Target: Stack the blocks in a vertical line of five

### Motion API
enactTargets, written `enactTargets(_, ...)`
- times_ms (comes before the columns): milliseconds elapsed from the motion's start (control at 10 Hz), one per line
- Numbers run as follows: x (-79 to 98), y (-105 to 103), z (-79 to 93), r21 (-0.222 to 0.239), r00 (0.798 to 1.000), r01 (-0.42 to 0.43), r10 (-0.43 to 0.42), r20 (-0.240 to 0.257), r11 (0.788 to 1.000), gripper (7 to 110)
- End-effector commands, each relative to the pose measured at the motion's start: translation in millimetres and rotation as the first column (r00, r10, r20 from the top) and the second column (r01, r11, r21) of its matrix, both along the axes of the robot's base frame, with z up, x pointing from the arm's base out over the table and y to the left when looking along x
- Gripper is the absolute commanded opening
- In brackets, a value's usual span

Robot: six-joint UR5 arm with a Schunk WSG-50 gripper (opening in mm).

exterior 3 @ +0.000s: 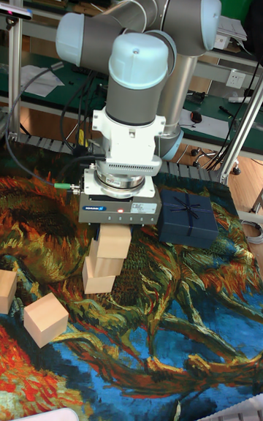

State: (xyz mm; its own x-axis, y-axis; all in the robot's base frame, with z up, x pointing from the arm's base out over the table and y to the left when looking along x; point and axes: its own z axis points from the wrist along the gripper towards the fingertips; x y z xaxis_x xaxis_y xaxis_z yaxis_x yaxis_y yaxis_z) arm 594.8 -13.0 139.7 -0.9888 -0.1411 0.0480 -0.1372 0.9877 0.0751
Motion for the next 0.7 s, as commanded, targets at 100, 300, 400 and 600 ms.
enactTargets(100, 1.9, 6.8, 3.2, 0.043, 0.998, -0.055, 0.055, 0.010, 0.998, 88)
enactTargets(300, 10.9, 0.3, 3.2, 0.006, 0.998, 0.048, -0.048, 0.033, 0.999, 88)
enactTargets(400, 9.1, -7.1, 2.2, -0.023, 0.997, 0.073, -0.072, 0.023, 0.997, 22)
enactTargets(600, 6.8, -4.0, 3.3, -0.015, 0.995, 0.101, -0.101, 0.009, 0.995, 7)
